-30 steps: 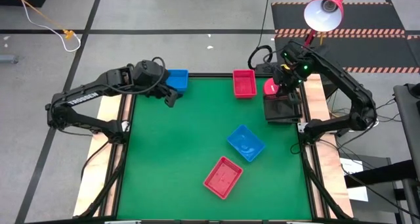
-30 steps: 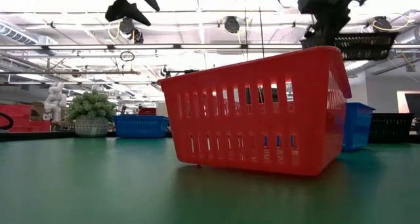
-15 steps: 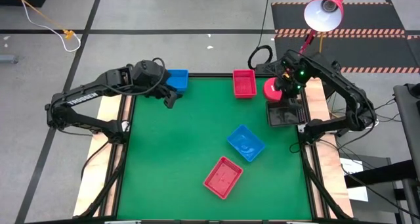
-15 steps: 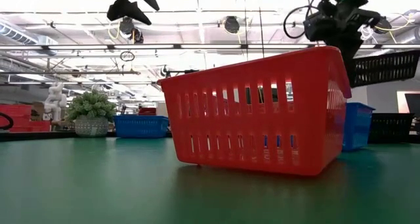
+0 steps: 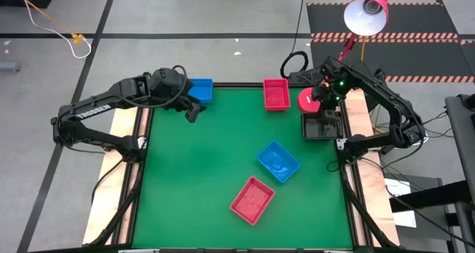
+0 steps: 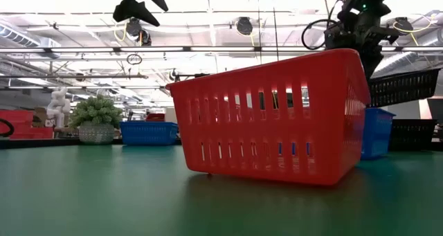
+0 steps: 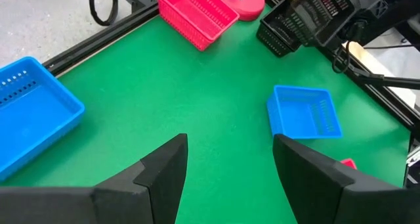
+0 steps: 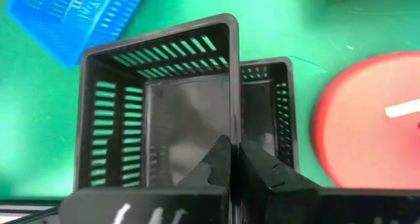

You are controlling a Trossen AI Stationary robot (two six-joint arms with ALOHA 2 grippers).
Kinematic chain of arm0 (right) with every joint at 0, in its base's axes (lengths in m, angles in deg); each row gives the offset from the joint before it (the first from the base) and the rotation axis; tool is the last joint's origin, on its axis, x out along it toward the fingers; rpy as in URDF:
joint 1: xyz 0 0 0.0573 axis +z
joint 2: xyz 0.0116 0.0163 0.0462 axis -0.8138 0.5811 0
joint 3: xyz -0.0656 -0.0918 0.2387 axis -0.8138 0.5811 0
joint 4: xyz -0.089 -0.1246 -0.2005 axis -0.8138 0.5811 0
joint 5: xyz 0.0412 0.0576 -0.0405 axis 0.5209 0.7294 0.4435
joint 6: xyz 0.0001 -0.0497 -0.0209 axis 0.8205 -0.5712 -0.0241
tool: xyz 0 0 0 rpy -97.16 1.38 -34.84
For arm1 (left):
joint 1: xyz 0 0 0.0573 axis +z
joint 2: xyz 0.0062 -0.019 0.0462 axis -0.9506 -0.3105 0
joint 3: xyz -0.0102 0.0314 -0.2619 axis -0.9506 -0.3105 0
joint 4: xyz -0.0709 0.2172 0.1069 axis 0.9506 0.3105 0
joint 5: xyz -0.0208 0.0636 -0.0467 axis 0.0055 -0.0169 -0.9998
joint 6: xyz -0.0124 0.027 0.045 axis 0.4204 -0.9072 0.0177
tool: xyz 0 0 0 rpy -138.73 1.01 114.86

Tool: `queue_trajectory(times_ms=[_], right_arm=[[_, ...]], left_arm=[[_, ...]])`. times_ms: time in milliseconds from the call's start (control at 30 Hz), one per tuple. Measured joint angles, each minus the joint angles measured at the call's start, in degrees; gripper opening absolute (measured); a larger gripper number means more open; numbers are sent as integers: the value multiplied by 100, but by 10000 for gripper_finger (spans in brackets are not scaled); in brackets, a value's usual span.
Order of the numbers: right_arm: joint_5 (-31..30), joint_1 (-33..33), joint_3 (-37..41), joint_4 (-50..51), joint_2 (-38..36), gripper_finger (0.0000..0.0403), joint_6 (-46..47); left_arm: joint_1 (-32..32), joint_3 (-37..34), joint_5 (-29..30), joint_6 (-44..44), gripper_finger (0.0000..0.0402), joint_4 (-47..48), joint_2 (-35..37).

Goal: Stack baskets by color
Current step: Stack the left black bin on top of the stacked black bins

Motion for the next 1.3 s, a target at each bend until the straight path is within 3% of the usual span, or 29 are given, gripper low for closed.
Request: queue_trajectory(times_ms=[867, 1300], right_arm=[[-338, -152, 685, -1072, 0, 5, 9], [-641, -150, 756, -1307, 2, 54, 20]], left_arm=[[0, 0, 4, -60, 225, -15, 0], [0, 0, 4, -63, 225, -15, 0]])
